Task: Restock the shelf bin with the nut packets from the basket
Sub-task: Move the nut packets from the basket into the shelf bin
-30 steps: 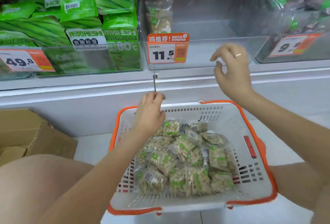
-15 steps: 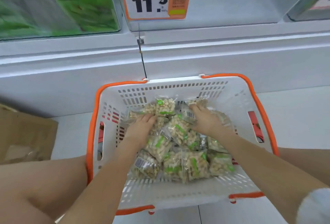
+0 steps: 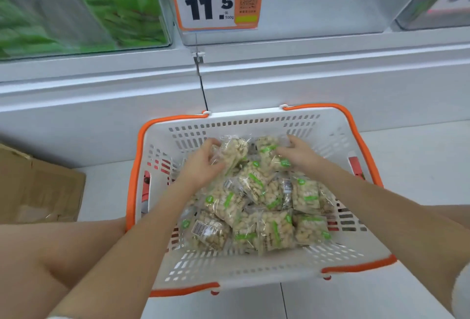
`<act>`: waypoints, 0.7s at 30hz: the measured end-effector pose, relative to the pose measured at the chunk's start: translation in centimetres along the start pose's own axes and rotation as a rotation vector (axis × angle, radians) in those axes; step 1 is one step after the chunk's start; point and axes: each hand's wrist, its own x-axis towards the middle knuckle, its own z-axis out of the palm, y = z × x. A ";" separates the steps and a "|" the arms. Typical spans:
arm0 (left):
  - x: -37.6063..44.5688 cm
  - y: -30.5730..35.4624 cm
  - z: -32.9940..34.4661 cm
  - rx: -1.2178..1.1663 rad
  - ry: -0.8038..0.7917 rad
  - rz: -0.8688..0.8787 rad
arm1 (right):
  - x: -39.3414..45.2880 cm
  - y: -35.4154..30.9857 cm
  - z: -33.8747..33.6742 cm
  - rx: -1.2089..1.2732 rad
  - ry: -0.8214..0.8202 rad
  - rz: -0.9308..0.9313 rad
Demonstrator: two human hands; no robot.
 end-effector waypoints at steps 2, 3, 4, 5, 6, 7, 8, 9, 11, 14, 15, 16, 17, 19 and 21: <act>-0.5 1.5 -1.5 -0.155 0.000 -0.066 | -2.1 -1.9 -1.3 0.204 -0.128 0.068; -0.8 2.2 -2.3 -0.224 -0.005 -0.088 | -3.2 -2.7 -2.0 0.255 -0.197 0.086; -1.3 3.1 -3.0 -0.275 -0.015 -0.098 | -4.1 -3.2 -2.7 0.272 -0.248 0.096; -1.7 3.9 -3.7 -0.313 -0.015 -0.091 | -5.1 -3.9 -3.2 0.285 -0.282 0.097; -2.2 4.8 -4.5 -0.336 -0.006 -0.075 | -5.8 -4.7 -3.6 0.299 -0.303 0.092; -2.6 5.6 -5.1 -0.353 0.005 -0.055 | -6.6 -5.5 -3.9 0.318 -0.316 0.087; -3.2 6.7 -5.9 -0.369 0.010 -0.041 | -7.3 -6.4 -4.1 0.313 -0.320 0.071; -3.5 7.7 -6.6 -0.387 0.006 -0.048 | -8.0 -7.4 -4.3 0.295 -0.312 0.048; -4.0 9.7 -8.0 -0.416 0.005 -0.105 | -9.2 -9.4 -4.6 0.246 -0.277 -0.020; -4.0 11.9 -9.6 -0.503 -0.072 -0.134 | -11.0 -12.4 -5.3 0.234 -0.260 -0.161; -3.6 12.0 -10.0 -0.559 -0.081 -0.137 | -11.5 -13.3 -5.6 0.257 -0.262 -0.195; -3.6 12.2 -10.4 -0.612 -0.095 -0.137 | -11.8 -13.9 -5.8 0.286 -0.272 -0.226; -3.8 12.7 -10.8 -0.653 -0.106 -0.139 | -12.1 -14.4 -6.0 0.316 -0.289 -0.248; -4.3 13.6 -11.1 -0.721 -0.135 -0.127 | -12.4 -14.8 -6.2 0.362 -0.314 -0.275; -3.4 13.6 -11.0 -0.734 -0.150 -0.140 | -12.4 -15.1 -6.2 0.395 -0.321 -0.285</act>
